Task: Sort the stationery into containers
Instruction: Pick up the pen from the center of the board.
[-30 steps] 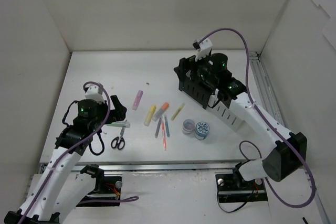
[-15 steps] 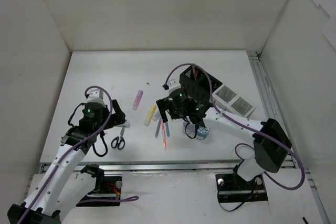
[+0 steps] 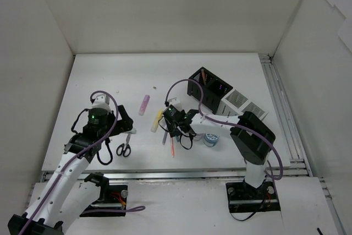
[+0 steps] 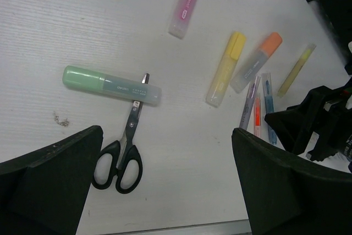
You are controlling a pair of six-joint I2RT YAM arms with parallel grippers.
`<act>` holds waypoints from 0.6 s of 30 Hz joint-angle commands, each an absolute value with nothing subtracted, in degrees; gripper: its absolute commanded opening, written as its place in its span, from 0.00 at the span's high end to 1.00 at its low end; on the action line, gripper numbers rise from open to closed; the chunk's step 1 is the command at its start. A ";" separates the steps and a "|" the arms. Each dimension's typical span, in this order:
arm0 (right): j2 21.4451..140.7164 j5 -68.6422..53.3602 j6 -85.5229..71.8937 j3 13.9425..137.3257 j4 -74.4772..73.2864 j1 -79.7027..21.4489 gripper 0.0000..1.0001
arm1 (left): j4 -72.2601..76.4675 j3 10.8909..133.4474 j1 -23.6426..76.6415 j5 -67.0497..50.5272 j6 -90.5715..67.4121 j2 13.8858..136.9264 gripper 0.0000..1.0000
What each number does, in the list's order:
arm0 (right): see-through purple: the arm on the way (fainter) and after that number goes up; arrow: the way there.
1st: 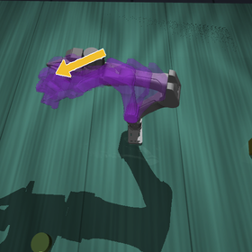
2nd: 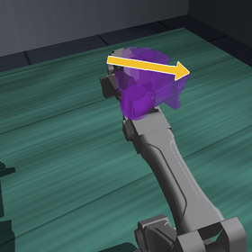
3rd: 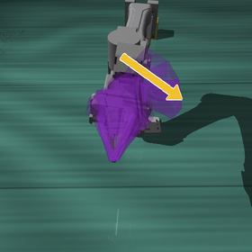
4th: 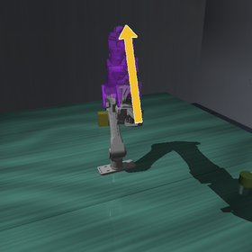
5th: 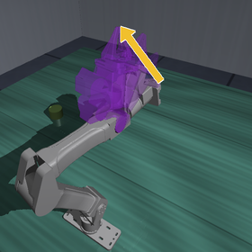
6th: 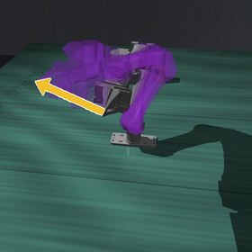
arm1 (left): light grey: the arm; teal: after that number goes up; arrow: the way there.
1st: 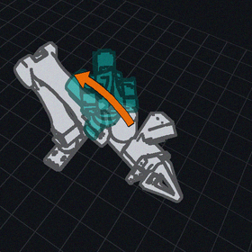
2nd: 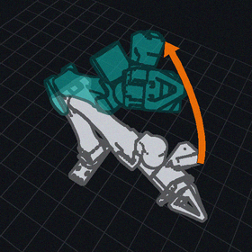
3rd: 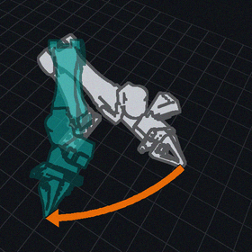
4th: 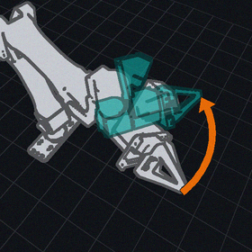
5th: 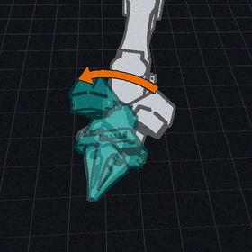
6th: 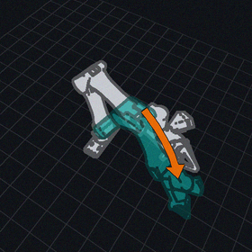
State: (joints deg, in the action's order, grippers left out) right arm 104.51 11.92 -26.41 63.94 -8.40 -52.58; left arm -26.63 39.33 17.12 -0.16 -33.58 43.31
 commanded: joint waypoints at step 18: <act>102.23 16.79 -29.10 66.36 -6.34 -53.44 1.00 | -21.01 40.17 17.75 -5.18 -29.45 44.74 0.01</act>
